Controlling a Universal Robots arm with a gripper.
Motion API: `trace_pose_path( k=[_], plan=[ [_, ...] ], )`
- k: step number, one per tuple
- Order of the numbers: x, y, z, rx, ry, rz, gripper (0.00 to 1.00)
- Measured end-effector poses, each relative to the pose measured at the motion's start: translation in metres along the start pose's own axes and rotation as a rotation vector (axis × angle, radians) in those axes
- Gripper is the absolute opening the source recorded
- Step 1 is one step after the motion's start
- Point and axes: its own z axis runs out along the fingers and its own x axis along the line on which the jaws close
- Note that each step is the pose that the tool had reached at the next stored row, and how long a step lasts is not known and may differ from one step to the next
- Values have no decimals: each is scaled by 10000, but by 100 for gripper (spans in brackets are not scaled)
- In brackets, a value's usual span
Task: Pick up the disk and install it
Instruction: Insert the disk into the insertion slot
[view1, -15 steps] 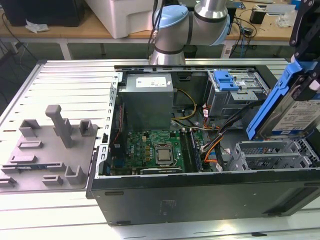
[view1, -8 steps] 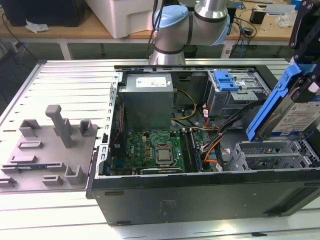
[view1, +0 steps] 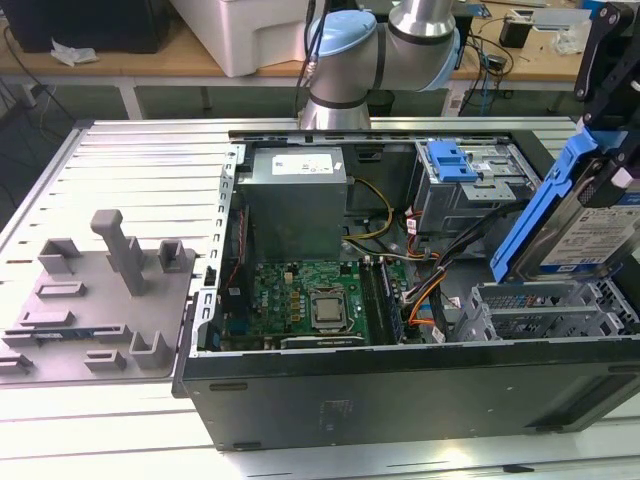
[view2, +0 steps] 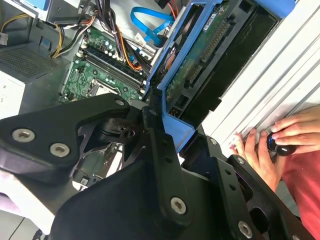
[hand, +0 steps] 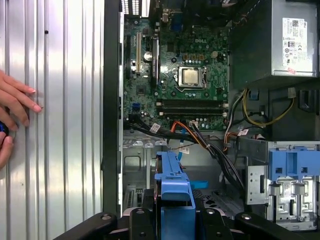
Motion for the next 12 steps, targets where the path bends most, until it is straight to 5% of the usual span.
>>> trace_pose_path(
  k=[12],
  plan=[
    [-5, 8, 39, 2, 3, -1, 37]
  ],
)
